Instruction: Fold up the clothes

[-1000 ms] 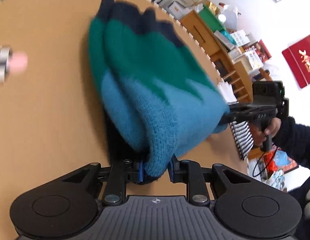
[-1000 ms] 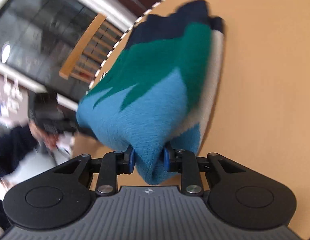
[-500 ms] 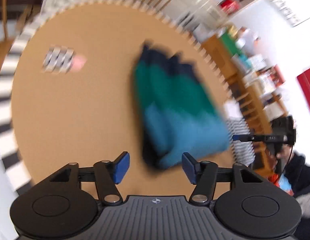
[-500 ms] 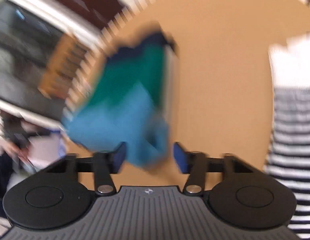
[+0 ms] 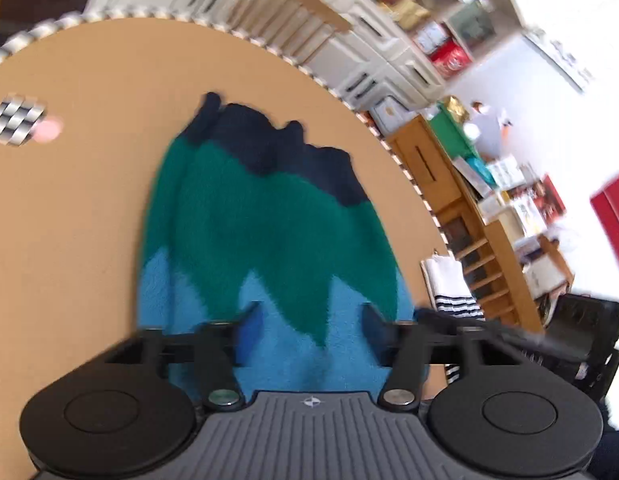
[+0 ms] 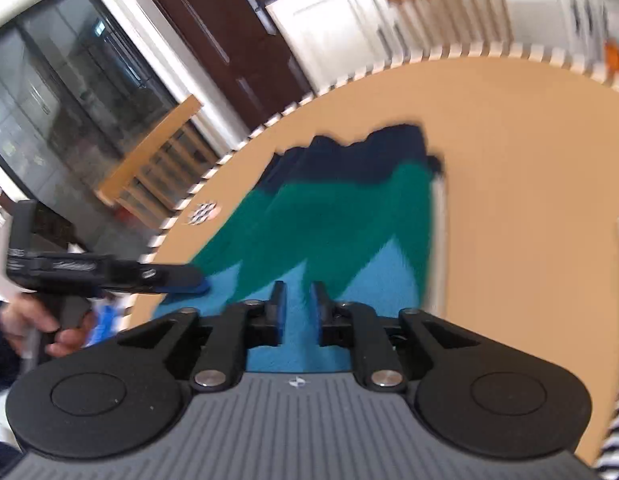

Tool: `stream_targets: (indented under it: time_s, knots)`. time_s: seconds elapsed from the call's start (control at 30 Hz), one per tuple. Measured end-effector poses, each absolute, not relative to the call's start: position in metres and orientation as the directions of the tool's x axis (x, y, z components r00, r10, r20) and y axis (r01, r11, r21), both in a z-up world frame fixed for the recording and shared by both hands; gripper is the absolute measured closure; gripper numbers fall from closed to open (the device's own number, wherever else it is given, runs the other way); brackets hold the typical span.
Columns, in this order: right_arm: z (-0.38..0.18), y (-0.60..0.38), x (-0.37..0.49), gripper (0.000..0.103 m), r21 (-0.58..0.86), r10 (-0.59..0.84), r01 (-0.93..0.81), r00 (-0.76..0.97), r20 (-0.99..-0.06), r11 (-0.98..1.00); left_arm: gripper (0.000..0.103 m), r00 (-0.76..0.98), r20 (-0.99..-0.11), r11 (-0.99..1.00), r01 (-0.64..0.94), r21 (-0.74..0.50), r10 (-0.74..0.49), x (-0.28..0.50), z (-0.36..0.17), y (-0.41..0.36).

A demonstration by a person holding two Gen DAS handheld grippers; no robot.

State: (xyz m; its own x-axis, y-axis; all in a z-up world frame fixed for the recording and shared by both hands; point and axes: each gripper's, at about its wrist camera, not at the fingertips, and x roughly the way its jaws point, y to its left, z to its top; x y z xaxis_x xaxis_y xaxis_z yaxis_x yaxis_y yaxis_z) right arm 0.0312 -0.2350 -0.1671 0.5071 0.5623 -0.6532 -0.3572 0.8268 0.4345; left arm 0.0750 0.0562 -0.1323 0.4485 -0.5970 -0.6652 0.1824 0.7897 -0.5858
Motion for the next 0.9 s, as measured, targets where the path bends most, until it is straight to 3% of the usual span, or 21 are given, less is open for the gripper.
stream_targets:
  time_s: [0.03,0.07,0.27,0.33,0.4,0.47,0.5,0.57,0.63,0.67,0.7,0.73,0.83,0.9]
  knots:
    - [-0.182,-0.230,0.035,0.089,0.404,0.527,-0.341,0.483,-0.699,0.849,0.061,0.443,-0.700,0.820,0.178,-0.544,-0.560,0.077,-0.141,0.049]
    - [-0.193,-0.228,0.036,0.090,0.392,0.509,-0.327,0.483,-0.712,0.860,0.082,0.477,-0.711,0.848,0.176,-0.500,-0.518,0.076,-0.145,0.046]
    - [-0.195,-0.229,0.028,0.086,0.473,0.502,-0.209,0.555,-0.663,0.856,0.085,0.469,-0.722,0.840,0.084,-0.537,-0.508,0.085,-0.145,0.053]
    - [-0.191,-0.234,0.021,0.085,0.513,0.502,-0.163,0.582,-0.640,0.843,0.079,0.458,-0.731,0.843,0.079,-0.533,-0.506,0.089,-0.138,0.051]
    - [-0.182,-0.234,0.016,0.081,0.550,0.497,-0.121,0.619,-0.609,0.826,0.047,0.452,-0.699,0.806,0.085,-0.585,-0.555,0.091,-0.121,0.056]
    - [-0.169,-0.226,0.013,0.078,0.535,0.455,-0.114,0.689,-0.564,0.837,0.030,0.480,-0.561,0.711,0.217,-0.669,-0.675,0.107,-0.097,0.052]
    - [-0.165,-0.219,0.014,0.072,0.510,0.421,-0.104,0.713,-0.560,0.854,0.014,0.481,-0.507,0.675,0.291,-0.678,-0.716,0.120,-0.086,0.048]
    - [-0.166,-0.203,0.023,0.067,0.491,0.380,-0.075,0.737,-0.558,0.868,0.004,0.447,-0.513,0.678,0.407,-0.612,-0.732,0.159,-0.082,0.028]
    - [-0.177,-0.187,0.036,0.067,0.482,0.323,0.005,0.736,-0.595,0.876,0.009,0.390,-0.595,0.709,0.460,-0.535,-0.702,0.203,-0.105,0.007]
    - [-0.182,-0.179,0.038,0.067,0.475,0.287,0.053,0.737,-0.612,0.878,0.030,0.379,-0.646,0.741,0.457,-0.492,-0.662,0.225,-0.120,0.002]
    - [-0.187,-0.171,0.037,0.068,0.462,0.241,0.103,0.741,-0.626,0.881,0.062,0.396,-0.695,0.791,0.426,-0.440,-0.600,0.245,-0.132,0.006]
    - [-0.193,-0.163,0.035,0.069,0.436,0.186,0.154,0.744,-0.642,0.887,0.072,0.417,-0.716,0.822,0.385,-0.420,-0.560,0.262,-0.142,0.017]
    - [-0.206,-0.145,0.024,0.070,0.382,0.050,0.271,0.757,-0.651,0.883,0.074,0.450,-0.769,0.889,0.289,-0.355,-0.454,0.290,-0.155,0.066]
    - [-0.202,-0.133,0.021,0.069,0.378,-0.015,0.341,0.760,-0.650,0.861,0.050,0.439,-0.765,0.879,0.301,-0.369,-0.472,0.291,-0.149,0.086]
